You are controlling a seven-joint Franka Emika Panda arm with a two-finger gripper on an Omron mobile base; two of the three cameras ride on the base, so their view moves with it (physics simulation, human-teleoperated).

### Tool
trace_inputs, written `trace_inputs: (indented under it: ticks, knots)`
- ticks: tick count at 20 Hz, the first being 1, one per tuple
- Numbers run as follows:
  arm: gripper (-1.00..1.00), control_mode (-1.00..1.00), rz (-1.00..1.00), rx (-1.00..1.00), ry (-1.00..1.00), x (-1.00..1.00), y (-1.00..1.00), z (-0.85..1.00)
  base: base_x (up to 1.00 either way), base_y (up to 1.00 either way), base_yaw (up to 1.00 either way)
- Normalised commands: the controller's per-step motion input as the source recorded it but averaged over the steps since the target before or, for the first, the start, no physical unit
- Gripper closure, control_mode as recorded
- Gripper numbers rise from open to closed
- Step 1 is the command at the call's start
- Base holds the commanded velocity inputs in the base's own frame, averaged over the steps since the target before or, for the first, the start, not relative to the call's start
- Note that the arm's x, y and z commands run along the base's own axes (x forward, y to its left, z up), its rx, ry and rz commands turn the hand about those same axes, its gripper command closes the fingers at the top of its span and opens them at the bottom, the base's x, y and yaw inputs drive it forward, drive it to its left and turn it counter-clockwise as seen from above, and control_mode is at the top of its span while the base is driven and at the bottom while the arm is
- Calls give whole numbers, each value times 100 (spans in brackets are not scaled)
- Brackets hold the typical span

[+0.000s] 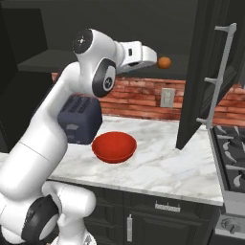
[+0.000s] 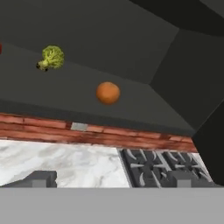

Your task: Open the cabinet. Pick the apple and tangerine from the cabinet and place them into the bowl. Then close the cabinet.

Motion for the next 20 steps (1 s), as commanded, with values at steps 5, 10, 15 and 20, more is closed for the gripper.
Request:
trace_inputs:
  ticks: [5, 10, 15, 20]
  knots:
    - [-100, -100, 0, 4, 0, 18, 0, 0, 0, 0, 0]
    - [-100, -100, 0, 4, 2, 57, 0, 0, 0, 0, 0]
    - [-100, -100, 0, 8, 5, 62, -11, -1, 0, 0, 0]
    - [-100, -100, 0, 14, 8, 53, -41, 0, 0, 0, 0]
